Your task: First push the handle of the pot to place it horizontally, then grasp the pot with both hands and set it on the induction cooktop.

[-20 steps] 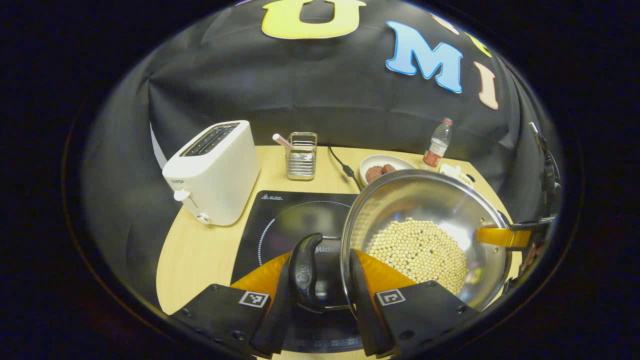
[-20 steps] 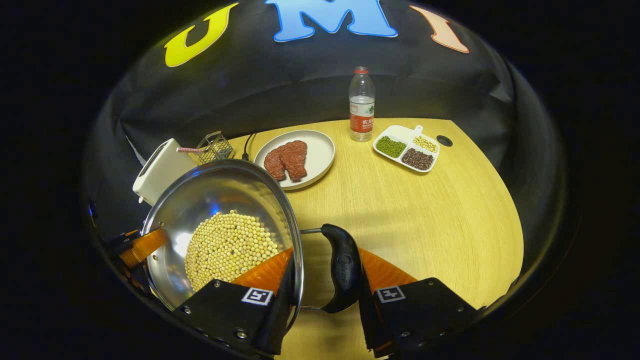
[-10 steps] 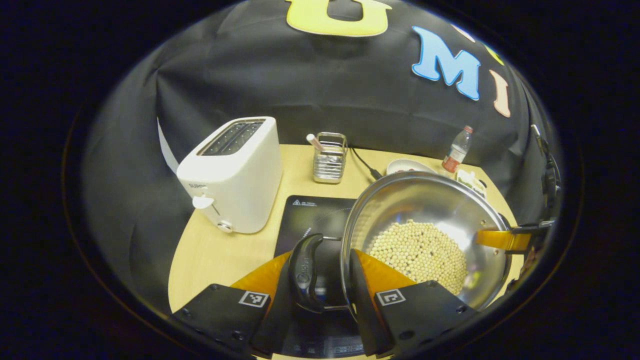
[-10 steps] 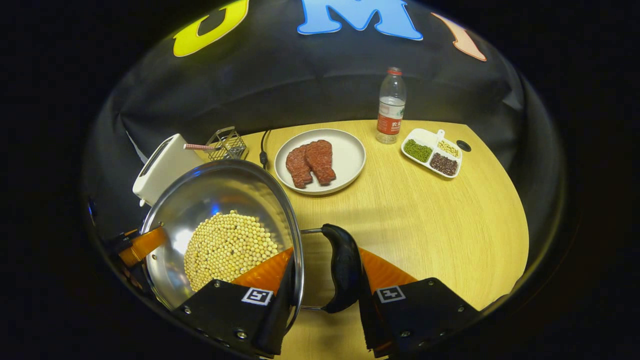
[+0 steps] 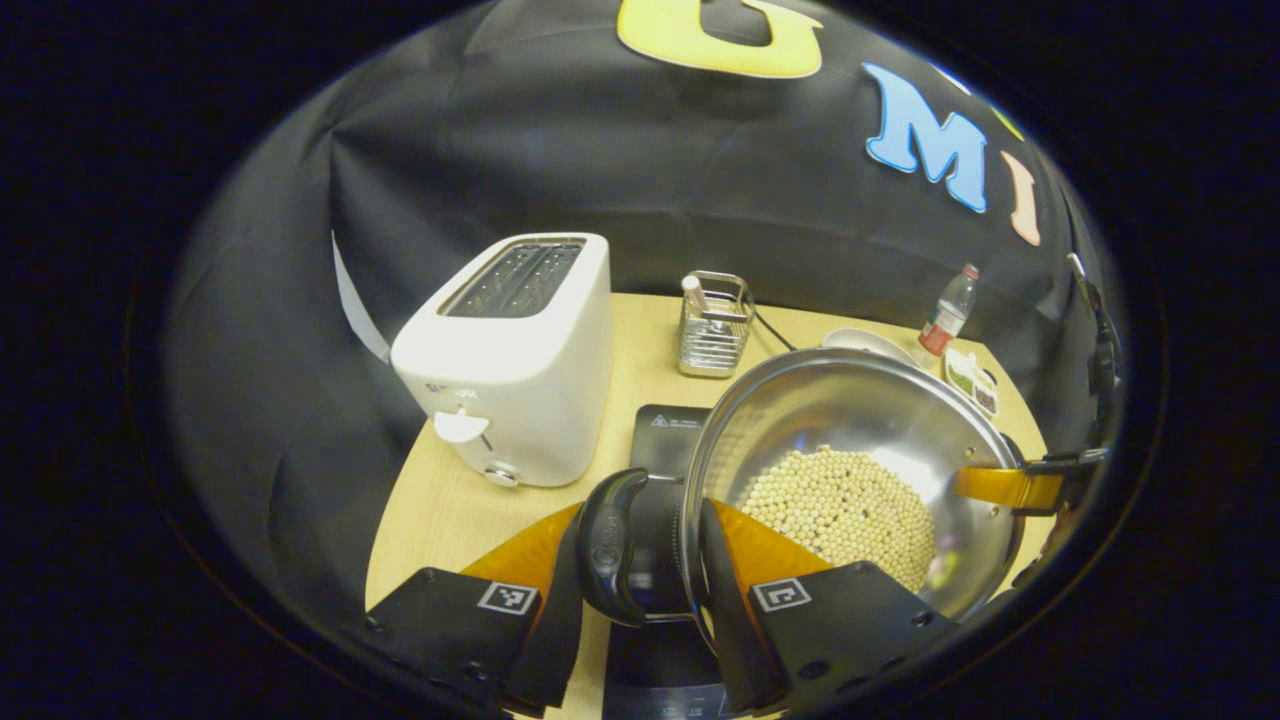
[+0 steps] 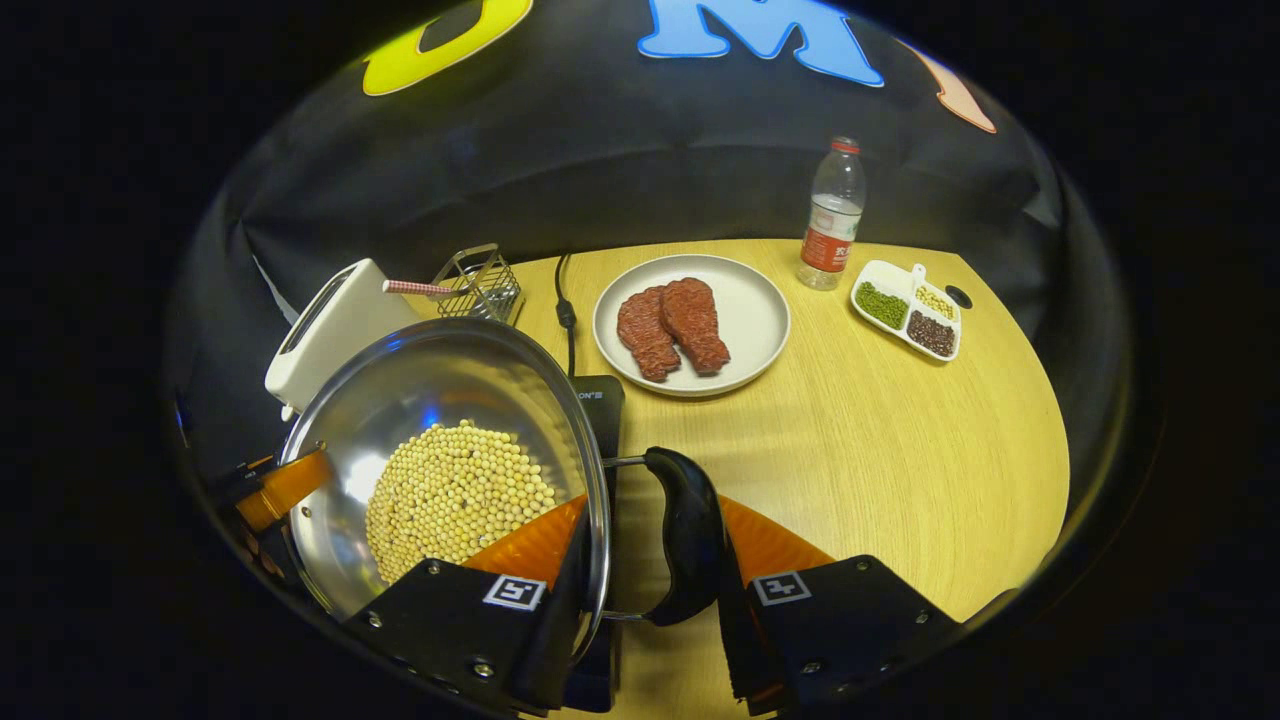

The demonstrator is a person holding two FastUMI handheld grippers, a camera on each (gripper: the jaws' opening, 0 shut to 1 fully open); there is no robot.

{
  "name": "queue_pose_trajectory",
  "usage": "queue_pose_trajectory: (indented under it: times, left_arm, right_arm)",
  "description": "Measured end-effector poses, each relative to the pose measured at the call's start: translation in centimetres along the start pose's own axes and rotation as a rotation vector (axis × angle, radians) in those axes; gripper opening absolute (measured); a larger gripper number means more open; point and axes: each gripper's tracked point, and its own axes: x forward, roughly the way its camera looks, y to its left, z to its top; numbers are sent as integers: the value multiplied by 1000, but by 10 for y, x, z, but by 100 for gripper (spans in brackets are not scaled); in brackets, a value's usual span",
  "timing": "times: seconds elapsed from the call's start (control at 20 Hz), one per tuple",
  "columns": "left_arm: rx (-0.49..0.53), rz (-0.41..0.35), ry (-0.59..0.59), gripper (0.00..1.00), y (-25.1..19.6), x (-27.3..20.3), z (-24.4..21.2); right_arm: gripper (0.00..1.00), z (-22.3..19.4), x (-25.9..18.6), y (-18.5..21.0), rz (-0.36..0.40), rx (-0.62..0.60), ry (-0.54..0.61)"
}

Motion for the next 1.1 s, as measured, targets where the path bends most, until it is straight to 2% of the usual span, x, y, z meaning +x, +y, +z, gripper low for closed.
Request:
queue_pose_trajectory:
  times: [0.1,0.15,0.25,0.3,0.4,0.55,0.85,0.9,0.95,1.1]
  left_arm:
    - [7,1,-5,64,6,4,2]
    - [9,-3,-6,60,9,6,4]
    - [16,-10,-9,60,9,10,8]
    - [20,-12,-11,64,11,12,10]
    - [24,-18,-7,60,11,17,8]
    - [28,-19,-4,64,12,21,6]
    - [21,-36,-37,63,16,29,1]
    - [23,-33,-48,66,16,30,2]
    - [26,-32,-58,64,17,29,1]
    - [-6,-40,-104,75,18,27,10]
  right_arm:
    - [60,1,4,6,1,0,-5]
    - [60,1,6,8,0,-1,-7]
    - [61,0,8,11,2,7,-9]
    - [60,0,8,12,2,8,-9]
    - [61,-1,11,12,-4,15,-8]
    - [60,-4,15,12,-4,25,-1]
    - [60,-5,21,13,-4,23,-28]
    - [60,-5,21,14,2,23,-32]
    - [61,-5,22,15,8,29,-36]
    - [61,-2,21,16,26,24,-61]
